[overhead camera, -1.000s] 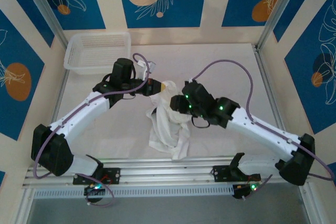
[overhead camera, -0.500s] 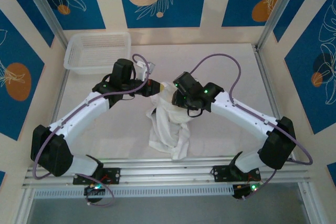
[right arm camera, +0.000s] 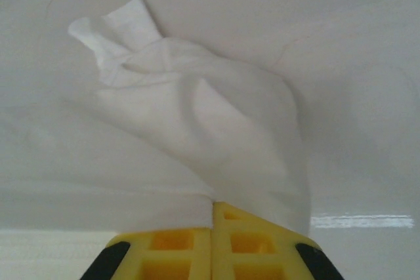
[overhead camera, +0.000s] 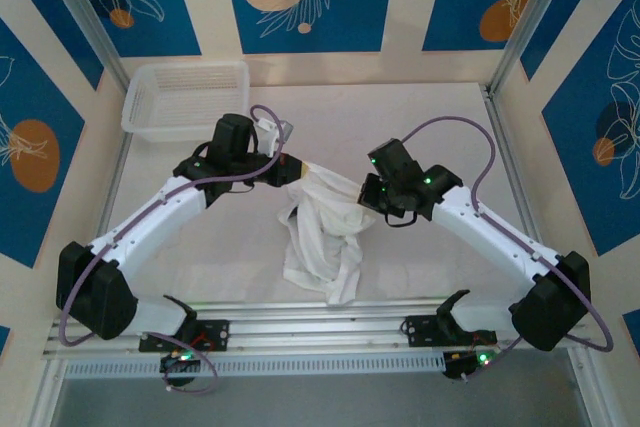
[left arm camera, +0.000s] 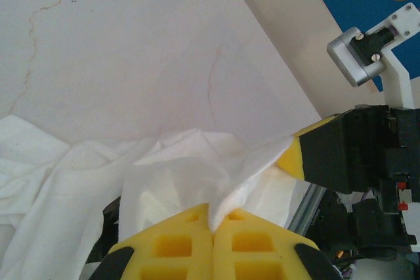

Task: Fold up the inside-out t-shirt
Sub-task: Turn the T-shirt inside out at the center of the table.

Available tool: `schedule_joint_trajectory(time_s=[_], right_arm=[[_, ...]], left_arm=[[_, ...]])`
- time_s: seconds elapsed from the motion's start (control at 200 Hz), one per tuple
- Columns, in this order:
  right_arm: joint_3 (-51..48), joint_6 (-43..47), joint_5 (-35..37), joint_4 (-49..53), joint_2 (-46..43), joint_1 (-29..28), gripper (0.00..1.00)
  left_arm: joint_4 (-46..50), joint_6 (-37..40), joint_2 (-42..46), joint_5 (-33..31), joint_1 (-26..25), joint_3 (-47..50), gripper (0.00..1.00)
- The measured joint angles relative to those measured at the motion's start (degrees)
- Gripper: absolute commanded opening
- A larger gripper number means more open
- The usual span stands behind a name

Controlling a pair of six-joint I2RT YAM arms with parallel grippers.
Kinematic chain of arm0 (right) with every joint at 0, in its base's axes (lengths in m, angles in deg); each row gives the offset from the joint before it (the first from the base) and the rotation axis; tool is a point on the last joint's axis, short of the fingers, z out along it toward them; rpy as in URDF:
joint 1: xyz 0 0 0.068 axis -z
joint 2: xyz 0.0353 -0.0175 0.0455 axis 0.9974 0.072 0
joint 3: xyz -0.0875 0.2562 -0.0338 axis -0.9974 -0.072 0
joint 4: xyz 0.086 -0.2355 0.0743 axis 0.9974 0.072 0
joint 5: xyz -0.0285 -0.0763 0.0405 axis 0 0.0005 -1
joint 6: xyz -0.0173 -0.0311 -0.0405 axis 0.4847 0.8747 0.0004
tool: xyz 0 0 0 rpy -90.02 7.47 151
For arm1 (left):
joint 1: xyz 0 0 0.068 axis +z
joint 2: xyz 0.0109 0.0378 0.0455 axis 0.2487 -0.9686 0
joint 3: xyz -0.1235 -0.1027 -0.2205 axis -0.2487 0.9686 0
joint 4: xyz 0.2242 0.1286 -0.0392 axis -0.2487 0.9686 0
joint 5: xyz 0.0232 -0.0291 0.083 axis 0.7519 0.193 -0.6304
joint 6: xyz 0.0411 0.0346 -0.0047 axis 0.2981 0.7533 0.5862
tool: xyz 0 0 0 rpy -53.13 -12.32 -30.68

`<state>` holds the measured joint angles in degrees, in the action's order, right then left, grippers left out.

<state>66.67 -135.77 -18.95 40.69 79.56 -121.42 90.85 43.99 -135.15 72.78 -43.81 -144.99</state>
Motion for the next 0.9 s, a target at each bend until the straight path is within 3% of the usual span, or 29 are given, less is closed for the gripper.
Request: schedule_joint_trajectory(time_s=[0.195, 0.445, 0.52, 0.64, 0.78, 0.9], right_arm=[[4.35, 3.48, -2.93, 1.03, 0.76, 0.07, 0.0], [9.68, 7.85, -10.4, -0.66, 0.76, 0.07, 0.0], [9.75, 8.61, -13.27, -1.84, 0.94, 0.04, 0.0], [9.75, 8.81, -14.95, -2.86, 2.01, 0.17, 0.0], [9.75, 8.79, -16.11, -3.13, 3.39, 1.36, 0.02], [9.81, 8.83, -17.07, -3.85, 5.05, 1.99, 0.02]], left_arm=[[0.0, 0.02, -0.39, -0.83, 0.04, -0.44, 0.0], [-0.44, -0.22, -3.82, -1.11, 0.04, -0.44, 0.0], [-0.48, -0.46, -4.33, -3.43, 0.15, -0.22, 0.21], [-0.33, -2.82, -4.35, -7.78, 2.43, 1.79, 0.42], [0.96, -2.54, -2.25, -9.9, 6.27, 5.66, 0.53], [0.11, -0.83, 5.4, -9.11, 5.25, 8.24, 0.59]])
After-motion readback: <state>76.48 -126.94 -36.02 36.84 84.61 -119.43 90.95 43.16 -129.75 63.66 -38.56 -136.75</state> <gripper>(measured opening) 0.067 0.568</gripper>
